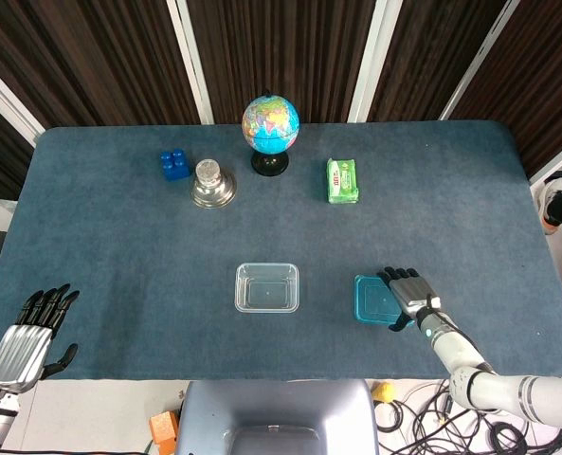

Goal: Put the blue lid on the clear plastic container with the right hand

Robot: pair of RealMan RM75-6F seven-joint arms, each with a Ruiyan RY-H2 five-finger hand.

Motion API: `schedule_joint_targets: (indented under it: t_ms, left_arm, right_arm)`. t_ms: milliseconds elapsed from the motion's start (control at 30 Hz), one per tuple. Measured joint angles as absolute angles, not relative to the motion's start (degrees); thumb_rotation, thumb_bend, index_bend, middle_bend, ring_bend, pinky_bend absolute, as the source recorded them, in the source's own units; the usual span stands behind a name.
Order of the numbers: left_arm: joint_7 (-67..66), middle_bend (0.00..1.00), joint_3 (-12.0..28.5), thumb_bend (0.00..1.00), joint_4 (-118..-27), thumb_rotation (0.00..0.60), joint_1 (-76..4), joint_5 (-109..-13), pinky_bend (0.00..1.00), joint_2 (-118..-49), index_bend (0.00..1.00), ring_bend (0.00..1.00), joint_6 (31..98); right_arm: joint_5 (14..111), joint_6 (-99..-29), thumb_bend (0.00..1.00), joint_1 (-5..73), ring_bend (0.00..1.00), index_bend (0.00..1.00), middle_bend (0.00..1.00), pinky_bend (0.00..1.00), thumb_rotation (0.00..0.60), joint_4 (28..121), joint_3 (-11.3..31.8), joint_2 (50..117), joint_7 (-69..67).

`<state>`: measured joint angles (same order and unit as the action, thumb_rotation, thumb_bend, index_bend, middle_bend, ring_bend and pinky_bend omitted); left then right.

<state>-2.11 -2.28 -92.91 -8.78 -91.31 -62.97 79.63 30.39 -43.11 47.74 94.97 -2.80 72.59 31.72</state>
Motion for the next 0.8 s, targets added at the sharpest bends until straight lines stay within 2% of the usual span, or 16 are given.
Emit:
schedule_joint_targets:
  t_ms: [467, 733, 800]
  left_arm:
    - [-1.6, 0.0, -2.5, 0.35, -92.9, 0.6, -8.7, -91.6, 0.0, -62.7, 0.0, 0.0, 79.7]
    - [-1.5, 0.0, -2.6, 0.35, -93.0, 0.6, -9.0, -91.9, 0.0, -62.7, 0.0, 0.0, 79.5]
    - [-1.5, 0.0, -2.6, 0.35, -93.0, 0.6, -9.1, -91.9, 0.0, -62.8, 0.0, 0.0, 79.4]
  right_arm:
    - [29.6, -44.7, 0.07, 48.7, 0.0, 0.0, 0.0, 0.0, 0.6, 93.3, -4.3, 74.4, 31.3]
    - [28.1, -45.7, 0.07, 49.3, 0.0, 0.05, 0.0, 0.0, 0.6, 92.5, -5.2, 75.6, 32.5]
    - [28.0, -45.9, 0.07, 49.3, 0.0, 0.09, 0.0, 0.0, 0.6, 92.3, -5.4, 75.9, 32.6]
